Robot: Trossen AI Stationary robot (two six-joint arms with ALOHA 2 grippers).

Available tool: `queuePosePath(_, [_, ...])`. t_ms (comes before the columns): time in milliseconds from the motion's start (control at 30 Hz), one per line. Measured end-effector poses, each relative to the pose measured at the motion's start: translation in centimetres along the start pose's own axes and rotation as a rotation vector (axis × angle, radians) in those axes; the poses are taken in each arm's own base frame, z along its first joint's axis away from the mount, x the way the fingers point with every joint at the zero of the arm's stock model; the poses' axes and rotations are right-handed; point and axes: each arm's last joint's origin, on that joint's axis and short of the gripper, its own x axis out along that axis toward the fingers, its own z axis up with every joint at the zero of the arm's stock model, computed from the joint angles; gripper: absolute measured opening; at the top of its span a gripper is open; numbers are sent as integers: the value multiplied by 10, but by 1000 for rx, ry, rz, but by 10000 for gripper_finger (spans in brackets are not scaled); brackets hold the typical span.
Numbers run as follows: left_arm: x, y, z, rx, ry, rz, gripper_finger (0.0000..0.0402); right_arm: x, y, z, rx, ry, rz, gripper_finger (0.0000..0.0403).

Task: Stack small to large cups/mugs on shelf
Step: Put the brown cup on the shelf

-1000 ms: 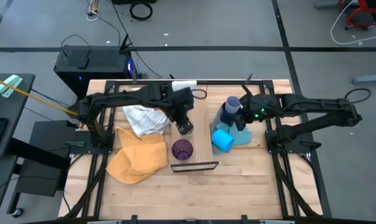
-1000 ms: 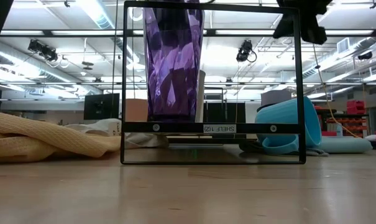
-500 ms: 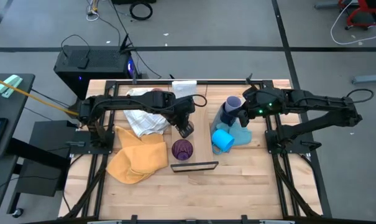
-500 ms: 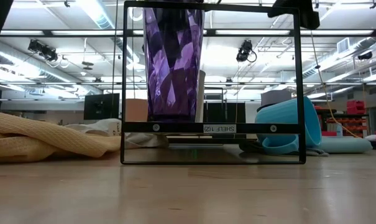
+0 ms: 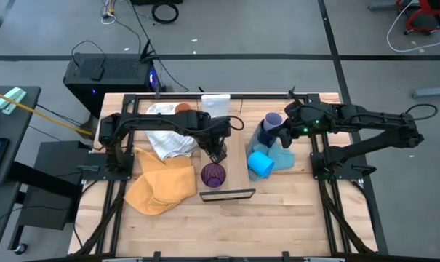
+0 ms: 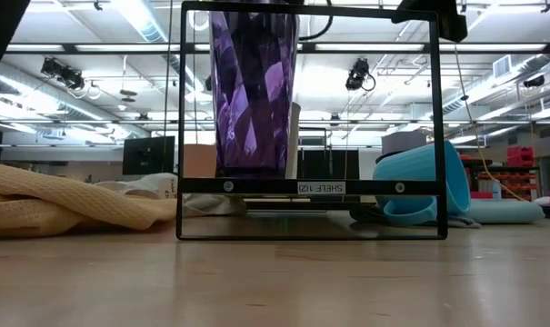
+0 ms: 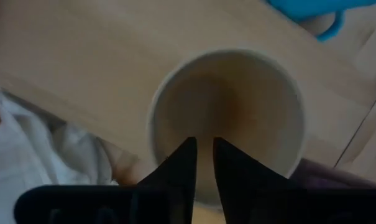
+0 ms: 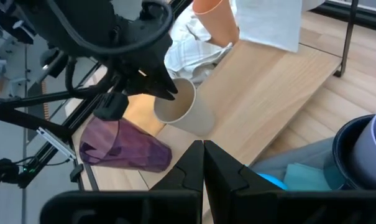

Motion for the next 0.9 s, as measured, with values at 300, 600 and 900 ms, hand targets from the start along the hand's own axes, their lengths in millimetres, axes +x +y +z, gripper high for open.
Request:
queuePosePath(300, [3, 0, 0, 0, 12, 7, 56, 0, 0, 0, -8, 0, 0, 15])
queuePosePath(600, [3, 2, -2, -1, 36, 20, 52, 0, 0, 0, -15, 0, 0, 15])
queuePosePath(900, [2, 3, -5, 0, 59, 33, 48, 0, 0, 0, -20, 0, 0, 15])
